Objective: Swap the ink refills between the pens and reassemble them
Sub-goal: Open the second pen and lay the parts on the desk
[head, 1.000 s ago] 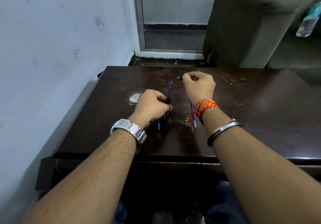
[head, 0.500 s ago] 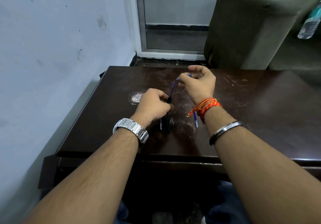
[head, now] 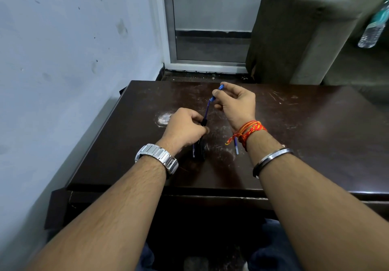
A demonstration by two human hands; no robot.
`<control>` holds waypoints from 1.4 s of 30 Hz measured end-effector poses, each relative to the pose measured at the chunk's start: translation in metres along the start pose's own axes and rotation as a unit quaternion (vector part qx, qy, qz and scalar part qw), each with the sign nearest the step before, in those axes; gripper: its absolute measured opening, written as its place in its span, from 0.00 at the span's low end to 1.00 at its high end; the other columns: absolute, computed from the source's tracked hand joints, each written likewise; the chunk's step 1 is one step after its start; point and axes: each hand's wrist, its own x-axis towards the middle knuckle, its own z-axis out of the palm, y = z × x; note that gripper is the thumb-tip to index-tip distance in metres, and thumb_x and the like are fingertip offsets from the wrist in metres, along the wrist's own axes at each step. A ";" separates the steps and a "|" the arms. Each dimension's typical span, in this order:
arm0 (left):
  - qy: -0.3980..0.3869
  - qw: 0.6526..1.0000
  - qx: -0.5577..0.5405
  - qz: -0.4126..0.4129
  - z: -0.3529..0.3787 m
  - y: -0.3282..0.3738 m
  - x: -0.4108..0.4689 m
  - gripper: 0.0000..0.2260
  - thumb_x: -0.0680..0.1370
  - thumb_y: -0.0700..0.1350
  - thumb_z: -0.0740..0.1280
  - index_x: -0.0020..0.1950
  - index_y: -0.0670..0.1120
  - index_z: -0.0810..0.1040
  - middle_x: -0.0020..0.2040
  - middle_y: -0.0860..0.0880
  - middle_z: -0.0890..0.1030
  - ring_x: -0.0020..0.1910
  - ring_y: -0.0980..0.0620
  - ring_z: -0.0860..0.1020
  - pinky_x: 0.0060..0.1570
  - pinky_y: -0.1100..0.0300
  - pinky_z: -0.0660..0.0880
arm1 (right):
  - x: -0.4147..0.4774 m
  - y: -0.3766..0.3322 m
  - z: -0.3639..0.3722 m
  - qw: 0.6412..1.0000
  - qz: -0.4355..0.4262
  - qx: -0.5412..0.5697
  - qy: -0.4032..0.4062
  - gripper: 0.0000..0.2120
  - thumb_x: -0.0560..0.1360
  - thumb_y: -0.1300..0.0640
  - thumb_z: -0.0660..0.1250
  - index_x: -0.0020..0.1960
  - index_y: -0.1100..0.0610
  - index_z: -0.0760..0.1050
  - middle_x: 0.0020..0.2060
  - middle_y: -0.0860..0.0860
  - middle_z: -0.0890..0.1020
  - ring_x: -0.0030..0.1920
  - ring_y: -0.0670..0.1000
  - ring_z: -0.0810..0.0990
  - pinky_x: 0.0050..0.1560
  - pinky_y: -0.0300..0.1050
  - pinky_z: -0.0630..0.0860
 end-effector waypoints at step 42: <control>0.073 0.997 -0.009 0.027 -0.001 -0.002 0.003 0.06 0.72 0.44 0.77 0.38 0.54 0.83 0.34 0.56 0.82 0.33 0.61 0.78 0.24 0.75 0.67 | -0.008 0.005 0.006 0.983 0.010 -0.108 -0.148 0.07 0.72 0.63 0.70 0.40 0.54 0.82 0.38 0.53 0.86 0.41 0.48 0.84 0.37 0.39 0.78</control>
